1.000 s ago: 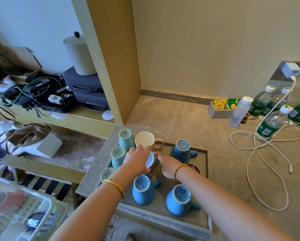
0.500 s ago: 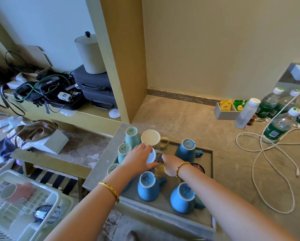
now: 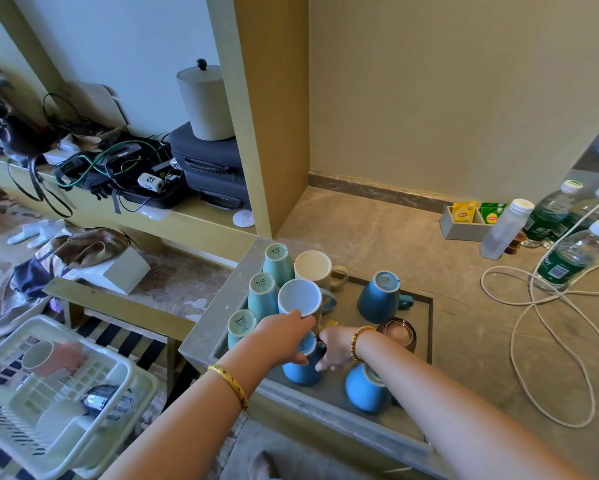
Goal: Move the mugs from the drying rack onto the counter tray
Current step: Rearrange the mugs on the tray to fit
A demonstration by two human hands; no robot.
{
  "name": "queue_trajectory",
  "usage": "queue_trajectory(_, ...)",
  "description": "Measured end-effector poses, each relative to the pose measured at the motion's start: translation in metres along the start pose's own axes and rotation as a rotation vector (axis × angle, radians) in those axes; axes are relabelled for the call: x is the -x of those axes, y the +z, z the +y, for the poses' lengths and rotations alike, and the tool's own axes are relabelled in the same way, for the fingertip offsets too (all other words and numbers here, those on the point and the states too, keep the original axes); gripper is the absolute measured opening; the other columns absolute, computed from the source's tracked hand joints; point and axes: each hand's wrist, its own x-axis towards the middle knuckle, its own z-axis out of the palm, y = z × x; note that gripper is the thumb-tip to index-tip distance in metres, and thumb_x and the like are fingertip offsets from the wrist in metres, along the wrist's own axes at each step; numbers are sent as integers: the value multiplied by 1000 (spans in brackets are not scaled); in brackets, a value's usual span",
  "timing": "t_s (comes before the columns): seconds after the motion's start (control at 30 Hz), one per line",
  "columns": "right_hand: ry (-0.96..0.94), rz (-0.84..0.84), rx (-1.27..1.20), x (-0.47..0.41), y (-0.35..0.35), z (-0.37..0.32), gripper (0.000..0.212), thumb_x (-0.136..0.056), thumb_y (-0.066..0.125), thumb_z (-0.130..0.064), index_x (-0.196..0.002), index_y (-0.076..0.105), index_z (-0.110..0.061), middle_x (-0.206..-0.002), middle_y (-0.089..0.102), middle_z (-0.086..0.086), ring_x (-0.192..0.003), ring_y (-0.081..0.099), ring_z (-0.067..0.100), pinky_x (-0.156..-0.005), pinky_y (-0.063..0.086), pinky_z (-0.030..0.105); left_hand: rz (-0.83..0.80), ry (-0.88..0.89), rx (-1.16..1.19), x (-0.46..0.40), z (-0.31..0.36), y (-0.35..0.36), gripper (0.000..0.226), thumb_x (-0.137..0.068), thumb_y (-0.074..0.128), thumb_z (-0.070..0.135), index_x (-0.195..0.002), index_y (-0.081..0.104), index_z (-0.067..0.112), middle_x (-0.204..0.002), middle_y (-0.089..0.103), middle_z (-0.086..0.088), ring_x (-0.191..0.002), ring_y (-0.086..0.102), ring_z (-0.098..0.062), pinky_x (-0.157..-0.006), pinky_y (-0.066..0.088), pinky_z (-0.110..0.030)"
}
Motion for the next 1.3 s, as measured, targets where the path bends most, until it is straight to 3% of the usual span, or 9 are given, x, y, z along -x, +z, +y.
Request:
queue_trajectory(0.17,-85,36,5,-1,7,-8,20,-87,60,-25,-94,49,-10,-108,70,14,-81,55,17,-68,44,26,10,-55,-17,8,-10,0,57,-81,66,39,-126,39,15,-118,50,-10,-101,58,-29,-76,48,-35)
queue_trajectory(0.33,-104,49,26,-6,11,-19,17,-86,59,-24,-84,51,-9,-76,60,4,-77,54,19,-73,44,29,37,-67,-27,11,-19,3,58,-81,65,41,-126,40,13,-118,52,-10,-97,58,-26,-75,49,-33)
queue_trajectory(0.6,-120,155,-83,-1,-2,-9,18,-91,47,0,-105,57,3,-117,62,23,-103,62,31,-87,52,36,152,-116,72,1,-22,-13,56,-85,49,58,-120,45,13,-123,48,-8,-107,53,-26,-71,43,-35)
queue_trajectory(0.67,-96,260,-393,4,-14,2,27,-91,40,4,-113,56,1,-113,63,20,-97,62,27,-81,53,34,264,-129,158,-10,-17,-28,45,-90,47,49,-120,46,15,-124,49,-5,-106,53,-25,-70,40,-33)
queue_trajectory(0.77,-48,600,-685,11,-34,28,27,-89,35,0,-95,58,-11,-89,63,13,-83,60,25,-74,48,36,370,-90,271,-33,-1,-46,34,-92,49,35,-120,48,15,-123,51,-5,-106,53,-24,-73,43,-33)
queue_trajectory(0.97,197,1102,-497,17,-41,84,33,-91,47,-3,-124,50,-7,-125,48,12,-114,50,26,-91,41,29,238,18,328,-90,42,-60,56,-90,54,25,-141,31,18,-141,40,-10,-127,42,-28,-99,41,-41)
queue_trajectory(1.13,294,816,-563,17,-34,119,41,-88,43,0,-128,42,-6,-125,52,15,-110,53,30,-82,41,31,111,90,289,-126,69,-56,73,-87,60,23,-147,18,20,-144,35,-11,-127,41,-32,-99,41,-42)
queue_trajectory(1.23,207,644,-594,12,-33,127,34,-88,39,-1,-121,47,-9,-89,58,2,-76,52,19,-58,36,22,57,128,267,-142,78,-54,73,-87,60,23,-147,18,19,-144,35,-11,-128,39,-33,-103,39,-44)
queue_trajectory(1.3,165,619,-557,8,-32,129,31,-88,40,-1,-116,49,-11,-74,47,-6,-73,46,17,-52,29,19,43,138,218,-147,82,-52,67,-88,59,24,-145,23,18,-142,35,-11,-126,40,-34,-102,40,-45)
